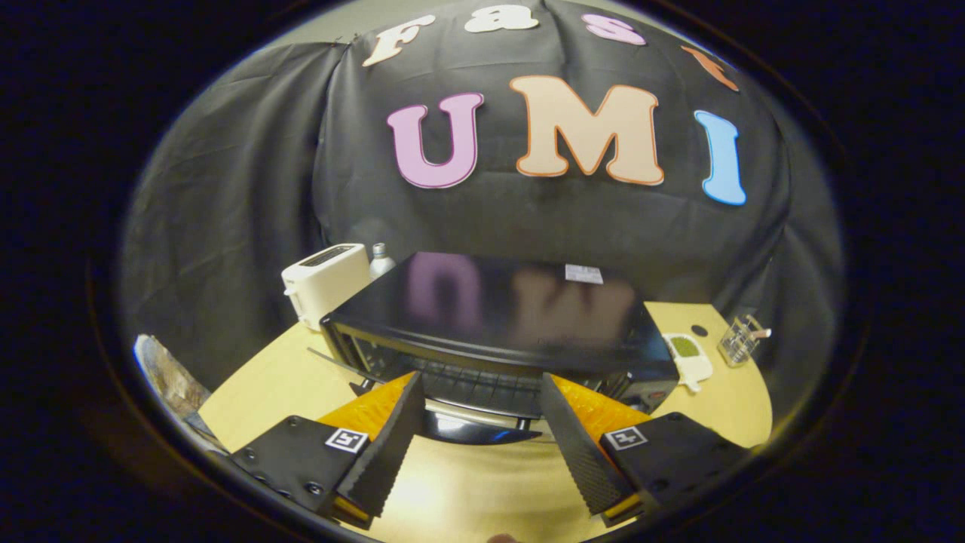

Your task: Open the toaster oven, put the food inside, and close the toaster oven door.

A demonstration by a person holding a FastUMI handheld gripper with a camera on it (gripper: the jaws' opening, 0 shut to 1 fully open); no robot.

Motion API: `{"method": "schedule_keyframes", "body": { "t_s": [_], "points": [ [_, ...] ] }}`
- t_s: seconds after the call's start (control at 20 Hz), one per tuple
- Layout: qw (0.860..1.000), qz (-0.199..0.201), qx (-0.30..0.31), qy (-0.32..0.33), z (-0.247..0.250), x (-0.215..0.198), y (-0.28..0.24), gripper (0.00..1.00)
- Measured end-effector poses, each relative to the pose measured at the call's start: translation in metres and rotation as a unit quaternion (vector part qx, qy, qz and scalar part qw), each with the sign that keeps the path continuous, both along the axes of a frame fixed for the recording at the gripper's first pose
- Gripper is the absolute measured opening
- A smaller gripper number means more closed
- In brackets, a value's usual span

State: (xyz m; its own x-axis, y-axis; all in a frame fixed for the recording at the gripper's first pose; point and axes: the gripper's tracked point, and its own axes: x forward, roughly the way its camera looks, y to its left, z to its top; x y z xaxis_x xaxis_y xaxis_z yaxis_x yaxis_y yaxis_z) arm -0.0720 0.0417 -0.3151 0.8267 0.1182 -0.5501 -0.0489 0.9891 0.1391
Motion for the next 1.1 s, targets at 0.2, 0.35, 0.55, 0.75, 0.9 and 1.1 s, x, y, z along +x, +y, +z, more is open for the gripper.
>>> {"method": "schedule_keyframes", "body": {
  "t_s": [0.2,0.35,0.55,0.75,0.9,1.1],
  "points": [
    [0.999,0.026,0.016,0.034,-0.014,-0.034,0.008,0.98],
    [0.996,0.042,0.026,0.071,-0.036,-0.063,0.014,0.98],
    [0.992,0.063,0.029,0.108,-0.06,-0.088,0.02,0.98],
    [0.988,0.076,0.027,0.132,-0.083,-0.105,0.022,0.98],
    [0.986,0.086,0.021,0.144,-0.098,-0.11,0.026,0.98],
    [0.981,0.104,0.017,0.16,-0.115,-0.121,0.027,0.98]
  ]
}}
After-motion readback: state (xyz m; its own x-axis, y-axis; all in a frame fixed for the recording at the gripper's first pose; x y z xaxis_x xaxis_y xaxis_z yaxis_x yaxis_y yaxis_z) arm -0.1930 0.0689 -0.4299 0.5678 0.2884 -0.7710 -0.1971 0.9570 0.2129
